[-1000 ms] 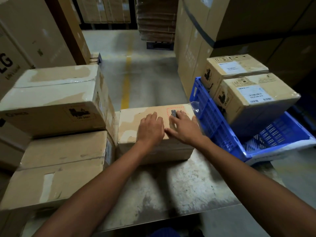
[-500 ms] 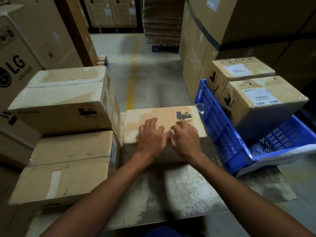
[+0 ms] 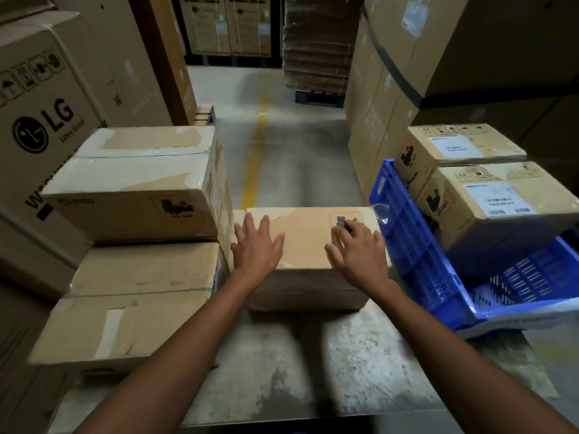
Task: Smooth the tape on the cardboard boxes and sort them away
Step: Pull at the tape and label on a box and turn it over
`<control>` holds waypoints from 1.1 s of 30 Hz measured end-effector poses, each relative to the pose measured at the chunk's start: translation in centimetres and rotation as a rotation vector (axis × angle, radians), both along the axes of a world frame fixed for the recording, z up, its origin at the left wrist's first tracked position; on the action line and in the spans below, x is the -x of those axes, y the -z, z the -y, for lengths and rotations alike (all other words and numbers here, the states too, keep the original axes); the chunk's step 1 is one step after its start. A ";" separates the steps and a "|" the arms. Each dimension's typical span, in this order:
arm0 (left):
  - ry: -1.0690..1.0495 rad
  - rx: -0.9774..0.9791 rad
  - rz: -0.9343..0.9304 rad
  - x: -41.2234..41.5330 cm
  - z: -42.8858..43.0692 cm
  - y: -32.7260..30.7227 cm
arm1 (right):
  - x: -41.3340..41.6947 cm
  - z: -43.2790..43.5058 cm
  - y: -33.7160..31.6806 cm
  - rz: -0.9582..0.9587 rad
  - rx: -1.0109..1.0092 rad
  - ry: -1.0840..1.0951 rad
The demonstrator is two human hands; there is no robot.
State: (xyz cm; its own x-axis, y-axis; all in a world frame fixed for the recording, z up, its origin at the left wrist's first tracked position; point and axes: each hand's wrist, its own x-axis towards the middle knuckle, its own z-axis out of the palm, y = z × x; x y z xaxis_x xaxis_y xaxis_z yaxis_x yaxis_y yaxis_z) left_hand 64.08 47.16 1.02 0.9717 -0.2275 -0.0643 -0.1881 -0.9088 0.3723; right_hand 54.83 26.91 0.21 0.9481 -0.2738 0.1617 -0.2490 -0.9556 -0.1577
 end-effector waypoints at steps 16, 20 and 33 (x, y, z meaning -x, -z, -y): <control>-0.153 0.607 0.257 5.8 -1.8 1.7 | 4.2 -1.4 0.8 0.465 -0.553 0.504; -0.268 0.965 0.243 6.6 -2.1 2.0 | 4.9 -1.5 1.7 0.572 -0.689 0.470; -0.512 1.097 -0.100 8.0 -4.1 6.6 | 9.7 -1.6 6.4 0.516 -0.891 0.644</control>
State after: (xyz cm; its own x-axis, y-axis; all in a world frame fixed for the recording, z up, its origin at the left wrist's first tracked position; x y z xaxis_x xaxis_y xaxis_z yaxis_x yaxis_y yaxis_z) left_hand 56.05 51.30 -5.57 0.9667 0.2010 -0.1583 0.1740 -0.0626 0.9828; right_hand 45.10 28.52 -6.22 0.4771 -0.8788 -0.0052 -0.3528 -0.1861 -0.9170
